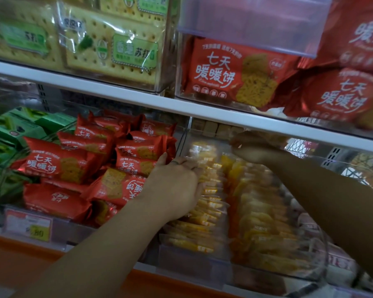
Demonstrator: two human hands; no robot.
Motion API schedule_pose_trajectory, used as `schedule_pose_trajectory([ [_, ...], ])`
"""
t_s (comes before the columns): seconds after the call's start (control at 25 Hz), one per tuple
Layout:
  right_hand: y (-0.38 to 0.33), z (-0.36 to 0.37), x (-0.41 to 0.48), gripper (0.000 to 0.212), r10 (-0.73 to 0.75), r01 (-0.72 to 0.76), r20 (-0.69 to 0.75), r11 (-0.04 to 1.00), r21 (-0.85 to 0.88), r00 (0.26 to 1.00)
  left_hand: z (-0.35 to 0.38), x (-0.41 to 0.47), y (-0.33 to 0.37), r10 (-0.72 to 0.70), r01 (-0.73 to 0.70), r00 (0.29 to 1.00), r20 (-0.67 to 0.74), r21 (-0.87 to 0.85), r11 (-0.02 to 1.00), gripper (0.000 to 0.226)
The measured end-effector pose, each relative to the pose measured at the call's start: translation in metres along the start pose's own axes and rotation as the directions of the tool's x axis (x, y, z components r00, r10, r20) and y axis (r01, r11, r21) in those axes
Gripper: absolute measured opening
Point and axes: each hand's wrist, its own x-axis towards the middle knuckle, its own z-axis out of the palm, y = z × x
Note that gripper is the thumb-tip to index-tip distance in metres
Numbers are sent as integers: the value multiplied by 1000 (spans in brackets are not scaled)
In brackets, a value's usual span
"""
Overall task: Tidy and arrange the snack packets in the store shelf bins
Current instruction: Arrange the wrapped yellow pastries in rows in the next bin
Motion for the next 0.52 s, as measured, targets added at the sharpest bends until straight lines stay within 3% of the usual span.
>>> schedule_pose_trajectory([
  [0.04, -1, 1, -1, 24, -57, 56, -49, 998, -27, 997, 0, 1, 0, 16, -16, 1000, -4, -8, 1000, 46],
  [0.28, -7, -6, 3, 19, -12, 18, 121, 999, -49, 993, 4, 2, -3, 28, -28, 998, -48, 1, 1000, 46],
  [0.4, -3, -3, 9, 15, -115, 138, 101, 955, -263, 988, 4, 2, -2, 29, -30, 999, -43, -6, 1000, 47],
  [0.44, -5, -2, 9, 16, -139, 144, 43, 970, -196, 989, 5, 2, -2, 30, -31, 999, -45, -13, 999, 46],
  [0.48, -10, -3, 1, 19, -90, 98, -96, 992, 74, 991, 5, 2, -2, 30, -32, 998, -48, -21, 999, 46],
  [0.52, -11, 2, -8, 25, 15, 110, -239, 859, 501, 971, 5, 3, -3, 30, -32, 998, -55, -24, 999, 46],
])
